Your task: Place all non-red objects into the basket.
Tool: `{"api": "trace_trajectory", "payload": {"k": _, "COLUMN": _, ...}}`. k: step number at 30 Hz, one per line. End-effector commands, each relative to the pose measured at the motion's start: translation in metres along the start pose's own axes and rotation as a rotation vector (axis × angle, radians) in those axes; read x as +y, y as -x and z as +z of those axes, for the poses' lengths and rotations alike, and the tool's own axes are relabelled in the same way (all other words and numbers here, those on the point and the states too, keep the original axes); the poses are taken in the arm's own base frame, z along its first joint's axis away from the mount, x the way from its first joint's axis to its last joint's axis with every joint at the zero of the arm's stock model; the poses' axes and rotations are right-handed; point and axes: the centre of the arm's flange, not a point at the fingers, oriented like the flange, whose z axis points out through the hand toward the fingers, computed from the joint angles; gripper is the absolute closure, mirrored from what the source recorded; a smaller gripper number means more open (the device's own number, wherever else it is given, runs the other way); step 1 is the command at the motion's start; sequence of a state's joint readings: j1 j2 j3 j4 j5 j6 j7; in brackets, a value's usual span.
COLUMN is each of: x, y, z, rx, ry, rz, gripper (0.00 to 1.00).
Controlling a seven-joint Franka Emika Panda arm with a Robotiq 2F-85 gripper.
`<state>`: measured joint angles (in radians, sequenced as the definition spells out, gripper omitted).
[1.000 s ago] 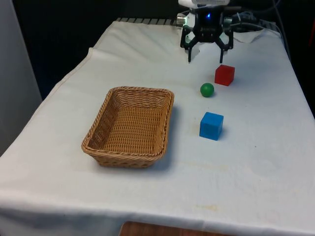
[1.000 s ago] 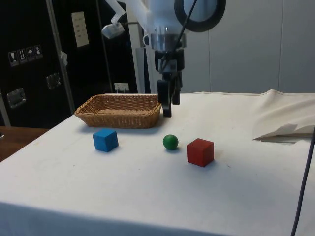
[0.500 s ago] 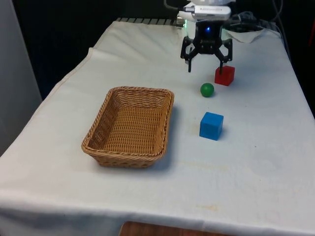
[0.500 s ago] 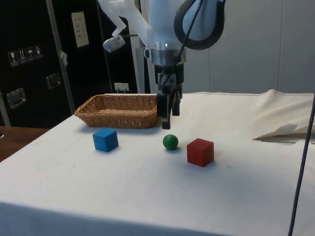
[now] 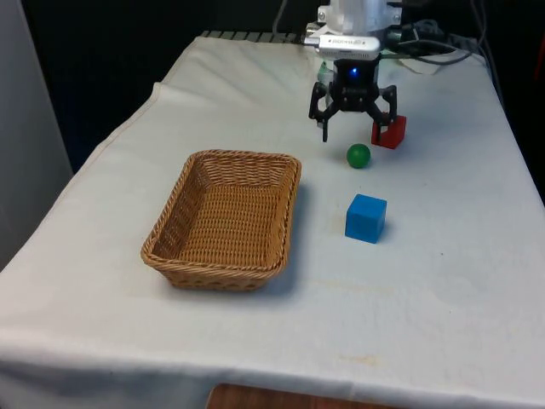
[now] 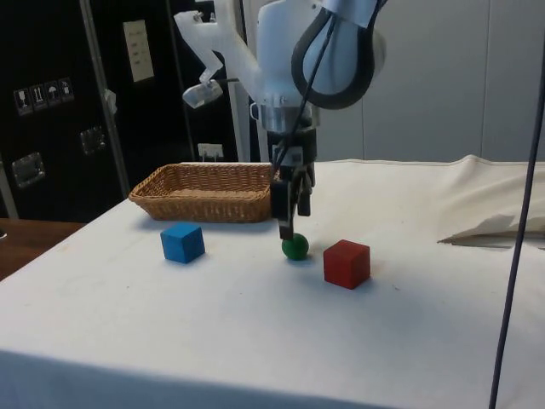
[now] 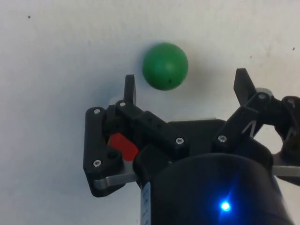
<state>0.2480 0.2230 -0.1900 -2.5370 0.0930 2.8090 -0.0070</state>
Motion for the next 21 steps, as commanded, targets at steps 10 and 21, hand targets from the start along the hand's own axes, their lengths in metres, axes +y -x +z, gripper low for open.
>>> {"api": "trace_trajectory", "payload": {"k": 10, "x": -0.004, "y": -0.002, "z": 0.016, "rx": 0.008, "ry": -0.013, "rz": 0.004, "gripper": 0.0}}
{"api": "trace_trajectory", "payload": {"k": 21, "x": -0.004, "y": -0.003, "z": 0.031, "rx": 0.006, "ry": -0.002, "rz": 0.008, "gripper": 0.21}}
